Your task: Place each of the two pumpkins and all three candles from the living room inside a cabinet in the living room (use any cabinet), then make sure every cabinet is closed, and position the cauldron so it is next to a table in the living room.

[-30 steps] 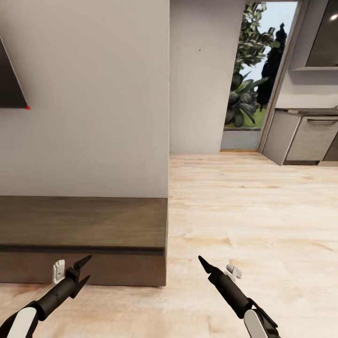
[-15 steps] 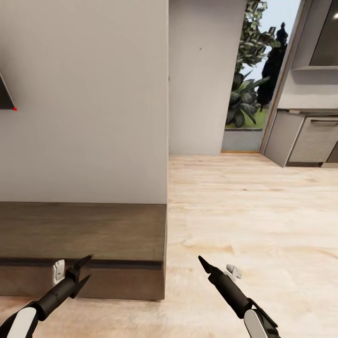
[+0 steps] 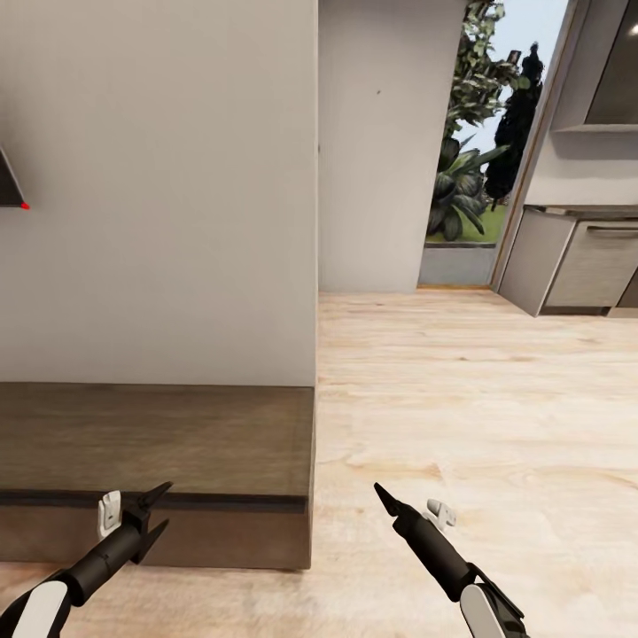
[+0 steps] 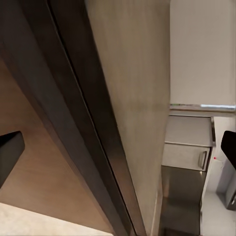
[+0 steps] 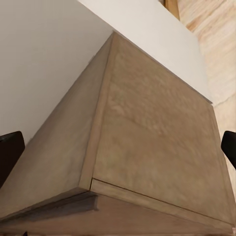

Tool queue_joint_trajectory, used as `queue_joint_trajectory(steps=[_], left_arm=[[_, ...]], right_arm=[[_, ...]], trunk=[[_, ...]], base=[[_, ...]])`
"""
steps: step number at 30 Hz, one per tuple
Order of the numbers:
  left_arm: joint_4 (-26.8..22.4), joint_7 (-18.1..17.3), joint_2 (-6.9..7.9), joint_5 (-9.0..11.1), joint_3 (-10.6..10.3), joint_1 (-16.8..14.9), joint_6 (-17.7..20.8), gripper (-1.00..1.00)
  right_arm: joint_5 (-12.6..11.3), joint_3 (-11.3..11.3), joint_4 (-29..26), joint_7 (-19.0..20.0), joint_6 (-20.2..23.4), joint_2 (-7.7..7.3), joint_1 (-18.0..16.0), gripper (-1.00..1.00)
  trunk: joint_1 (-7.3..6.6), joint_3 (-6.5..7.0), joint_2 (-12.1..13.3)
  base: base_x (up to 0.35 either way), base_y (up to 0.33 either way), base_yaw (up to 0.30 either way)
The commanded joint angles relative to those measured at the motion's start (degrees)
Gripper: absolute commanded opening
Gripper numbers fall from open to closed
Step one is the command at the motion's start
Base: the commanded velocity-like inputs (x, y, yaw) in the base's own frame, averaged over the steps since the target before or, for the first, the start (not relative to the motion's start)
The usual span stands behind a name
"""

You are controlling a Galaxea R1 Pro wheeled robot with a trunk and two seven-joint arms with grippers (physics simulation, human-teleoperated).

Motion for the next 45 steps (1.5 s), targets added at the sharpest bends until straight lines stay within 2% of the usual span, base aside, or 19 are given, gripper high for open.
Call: queue_joint_trajectory(steps=[1,10,15,21,27,32,36,38,45], left_arm=[[0.0,0.0,0.00,0.0,0.3,0.0,0.0,1.00],[0.0,-0.1,-0.03,-0.1,1.1,0.0,-0.1,1.00],[0.0,-0.5,-0.02,0.0,1.2,0.0,-0.1,1.00],[1.3,-0.7,0.00,0.0,1.3,0.0,-0.2,1.00],[2.4,-0.8,0.05,0.0,1.3,0.0,-0.1,1.00],[2.6,-1.5,0.08,0.1,1.3,0.0,0.0,1.00],[2.6,-5.3,0.09,-0.4,1.3,0.0,-0.1,1.00],[2.6,-6.0,0.09,-0.5,1.3,0.0,-0.1,1.00],[2.6,-6.7,0.09,-0.7,1.3,0.0,-0.1,1.00]], right_arm=[[0.0,0.0,0.0,0.0,0.0,0.00,0.0,1.00],[-0.1,0.0,-0.3,0.1,0.0,-0.08,0.1,1.00],[0.0,0.0,-0.9,1.5,0.1,-0.18,0.1,1.00],[-0.1,-0.2,-0.9,5.5,0.0,-1.80,0.1,1.00],[-0.1,-0.3,-0.8,6.4,0.0,-2.08,0.1,1.00],[-0.1,-0.3,-0.8,6.4,0.0,-2.10,0.1,1.00],[-0.2,-0.4,-0.5,6.3,0.1,-2.07,0.1,1.00],[-0.3,-0.5,-0.5,6.2,0.1,-2.05,0.1,1.00],[-0.5,-0.8,-0.7,5.5,0.7,-2.02,0.1,1.00]], trunk=[[0.22,-0.18,-0.4],[0.65,-2.13,-0.9],[0.77,-3.24,-1.0],[0.93,-4.57,-1.1],[1.08,-5.90,-1.1],[1.08,-5.90,-1.1],[1.08,-5.90,-1.1],[1.08,-5.90,-1.1],[1.08,-5.90,-1.1]], base=[[0.000,0.000,0.000],[0.000,0.000,0.000],[0.000,0.000,0.000],[0.000,0.000,0.000],[0.000,0.000,0.000],[0.000,0.000,0.000],[0.000,0.000,0.000],[0.000,0.000,0.000],[0.000,0.000,0.000]])
